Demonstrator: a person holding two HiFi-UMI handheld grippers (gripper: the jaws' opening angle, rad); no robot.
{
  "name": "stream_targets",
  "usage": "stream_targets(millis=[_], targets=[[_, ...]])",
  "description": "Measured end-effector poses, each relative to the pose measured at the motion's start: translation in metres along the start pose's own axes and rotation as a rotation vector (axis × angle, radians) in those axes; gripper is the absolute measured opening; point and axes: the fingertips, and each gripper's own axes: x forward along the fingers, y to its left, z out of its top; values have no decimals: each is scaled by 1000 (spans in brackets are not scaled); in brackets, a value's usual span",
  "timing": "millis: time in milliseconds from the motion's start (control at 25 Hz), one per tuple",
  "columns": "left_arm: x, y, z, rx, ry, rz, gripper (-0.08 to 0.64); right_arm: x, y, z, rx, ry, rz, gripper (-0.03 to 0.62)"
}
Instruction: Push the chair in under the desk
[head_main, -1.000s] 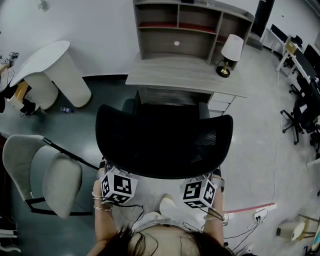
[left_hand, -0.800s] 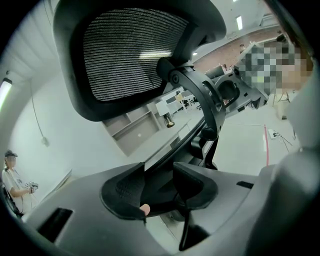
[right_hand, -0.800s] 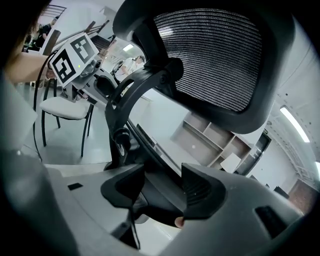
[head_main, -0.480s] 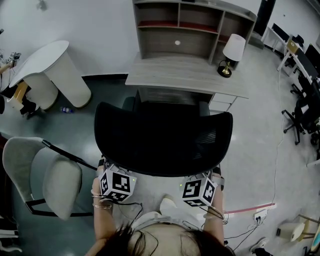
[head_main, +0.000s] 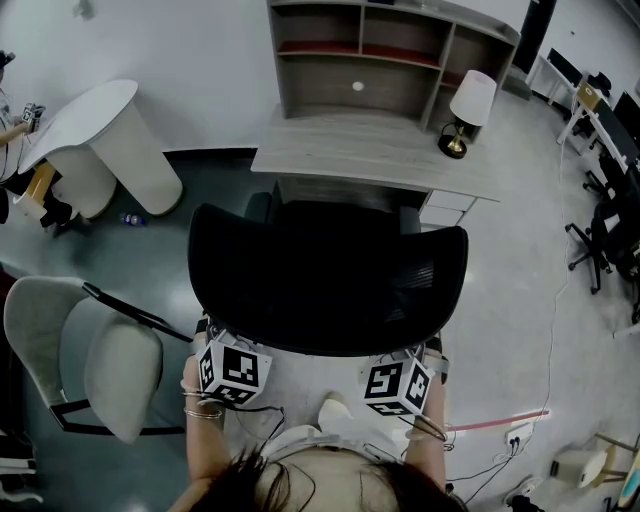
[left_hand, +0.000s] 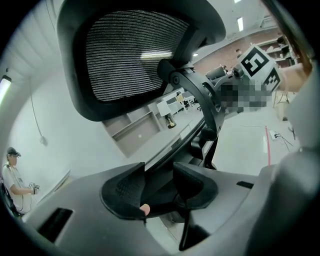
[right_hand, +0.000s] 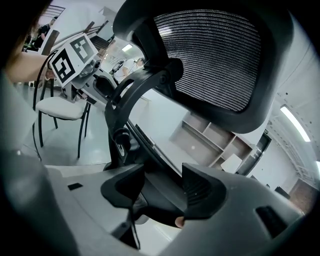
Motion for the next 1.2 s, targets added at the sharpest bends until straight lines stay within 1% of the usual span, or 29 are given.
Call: stream_targets(millis=[280, 600, 1200], targets=[[3, 2, 0, 7, 1, 3, 169, 2, -2, 0, 0, -10, -2, 225], [3, 2, 4, -14, -6, 1, 170, 4, -3, 2, 6, -23, -9, 225], [10, 4, 9, -21, -20, 4, 172, 13, -13, 1, 10, -34, -27, 229]])
